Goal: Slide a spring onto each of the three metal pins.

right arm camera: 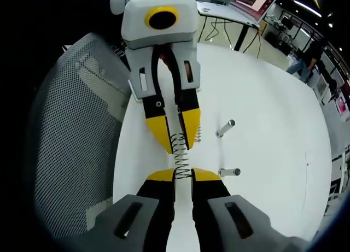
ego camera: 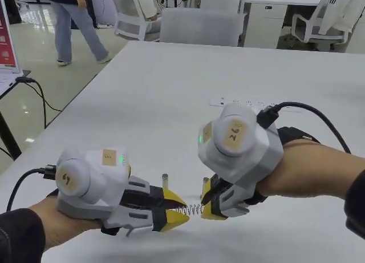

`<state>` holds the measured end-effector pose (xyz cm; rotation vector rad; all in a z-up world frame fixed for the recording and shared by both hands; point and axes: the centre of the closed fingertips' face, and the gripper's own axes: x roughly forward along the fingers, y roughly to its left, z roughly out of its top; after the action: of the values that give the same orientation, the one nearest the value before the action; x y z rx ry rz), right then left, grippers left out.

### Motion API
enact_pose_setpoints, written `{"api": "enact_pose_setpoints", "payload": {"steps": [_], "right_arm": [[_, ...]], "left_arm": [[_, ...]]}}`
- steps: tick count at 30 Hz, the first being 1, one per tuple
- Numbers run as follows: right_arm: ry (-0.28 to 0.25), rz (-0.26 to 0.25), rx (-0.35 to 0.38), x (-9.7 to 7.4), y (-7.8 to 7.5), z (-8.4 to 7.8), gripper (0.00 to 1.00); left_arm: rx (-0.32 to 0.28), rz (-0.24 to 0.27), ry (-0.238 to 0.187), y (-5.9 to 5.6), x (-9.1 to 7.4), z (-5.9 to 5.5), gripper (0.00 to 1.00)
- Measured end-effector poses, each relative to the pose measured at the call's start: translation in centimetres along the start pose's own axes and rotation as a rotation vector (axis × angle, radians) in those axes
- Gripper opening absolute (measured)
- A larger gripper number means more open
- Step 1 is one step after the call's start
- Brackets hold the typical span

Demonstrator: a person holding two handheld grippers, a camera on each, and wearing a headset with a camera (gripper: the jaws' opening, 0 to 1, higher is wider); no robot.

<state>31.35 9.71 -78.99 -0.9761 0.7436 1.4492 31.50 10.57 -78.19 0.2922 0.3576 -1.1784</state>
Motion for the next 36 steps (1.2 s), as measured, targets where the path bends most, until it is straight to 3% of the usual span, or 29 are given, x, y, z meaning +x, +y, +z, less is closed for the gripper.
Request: {"api": "enact_pose_setpoints", "payload": {"steps": [10,27,36], "right_arm": [[-0.005,0.018,0.013,0.3,0.2,-0.3,0.12],[-0.005,0.029,0.023,0.7,0.3,-0.8,0.09],[-0.018,0.017,0.017,0.3,0.2,-0.4,0.09]], "left_arm": [[-0.003,-0.010,-0.006,-0.2,0.0,0.1,0.03],[-0.020,-0.028,-0.063,-0.5,-0.1,1.4,0.03],[-0.005,-0.020,-0.044,-0.4,0.0,1.0,0.03]]}}
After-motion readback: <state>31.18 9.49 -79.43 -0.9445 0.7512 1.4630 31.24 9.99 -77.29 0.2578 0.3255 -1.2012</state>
